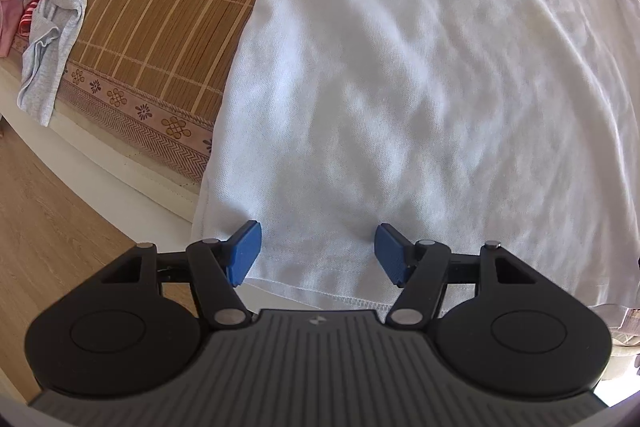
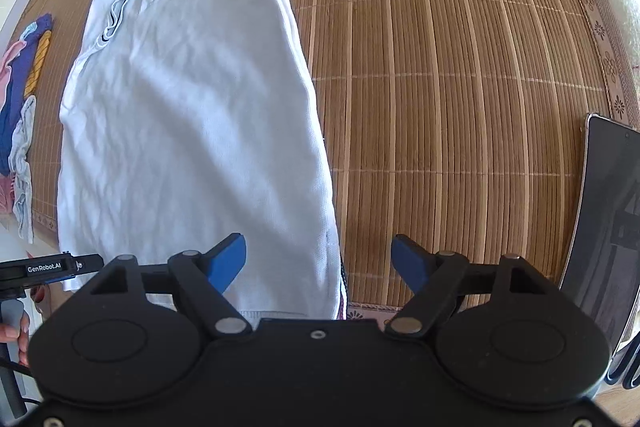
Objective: Fold clothes
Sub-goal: 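Move both grippers to the shirt hem, one at each hem corner, then grasp the hem with both grippers and lift it toward the collar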
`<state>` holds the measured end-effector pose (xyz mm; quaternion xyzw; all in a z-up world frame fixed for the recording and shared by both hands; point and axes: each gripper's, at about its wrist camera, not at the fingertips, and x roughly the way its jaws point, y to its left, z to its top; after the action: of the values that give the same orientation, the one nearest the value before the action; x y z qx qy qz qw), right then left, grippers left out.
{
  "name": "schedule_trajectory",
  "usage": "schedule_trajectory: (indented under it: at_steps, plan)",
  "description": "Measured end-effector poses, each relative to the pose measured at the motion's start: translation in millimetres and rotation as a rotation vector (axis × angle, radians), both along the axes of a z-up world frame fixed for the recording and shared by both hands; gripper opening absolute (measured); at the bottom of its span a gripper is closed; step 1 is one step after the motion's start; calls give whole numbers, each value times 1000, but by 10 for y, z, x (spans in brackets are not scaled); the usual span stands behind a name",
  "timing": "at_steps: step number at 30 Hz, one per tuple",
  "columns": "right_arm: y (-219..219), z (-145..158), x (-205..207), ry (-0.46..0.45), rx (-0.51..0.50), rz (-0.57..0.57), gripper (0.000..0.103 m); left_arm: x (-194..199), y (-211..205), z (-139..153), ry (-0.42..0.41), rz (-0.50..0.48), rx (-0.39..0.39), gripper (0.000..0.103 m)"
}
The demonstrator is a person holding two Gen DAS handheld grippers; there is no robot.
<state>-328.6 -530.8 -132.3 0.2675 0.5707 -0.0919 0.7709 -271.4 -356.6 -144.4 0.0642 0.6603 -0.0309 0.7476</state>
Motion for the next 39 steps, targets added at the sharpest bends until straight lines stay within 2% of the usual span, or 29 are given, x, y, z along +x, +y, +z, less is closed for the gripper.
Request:
schedule_trajectory:
  at_steps: [7,8,10,13,16,20,23,24,27,32,34,36,37,39]
  plan:
    - [2,-27,37,2,10,27,79,-12,21,-21,8,-42,-17,67]
    - [3,-18,42,0,15,32,77,-4,37,-28,15,-42,-25,66]
    - [40,-16,72,0,-2,61,65,-6,77,-26,21,-43,-37,66]
    - [104,-4,117,-2,-48,90,56,-39,185,6,20,-24,-41,63]
    - [151,-5,169,6,-66,95,59,-78,385,48,9,16,-43,63]
    - [207,-2,202,23,-46,79,66,-69,553,95,-42,17,12,63]
    - [211,14,195,20,-67,68,66,178,663,112,-43,36,23,66]
    - [222,34,215,15,-83,64,66,182,706,84,-41,50,18,70]
    - [237,45,214,31,-111,52,73,177,808,4,-37,82,-26,70]
    - [272,11,246,47,-133,88,74,161,805,2,-58,4,-57,69]
    - [299,2,263,53,-151,97,74,169,791,-6,-57,-46,-60,65]
    - [326,-7,280,60,-169,103,74,174,769,1,-54,-91,-67,54]
    - [352,-9,300,72,-186,114,73,171,761,8,-54,-109,-70,52]
    - [423,-1,341,97,-240,143,68,156,775,13,-59,-144,-85,42]
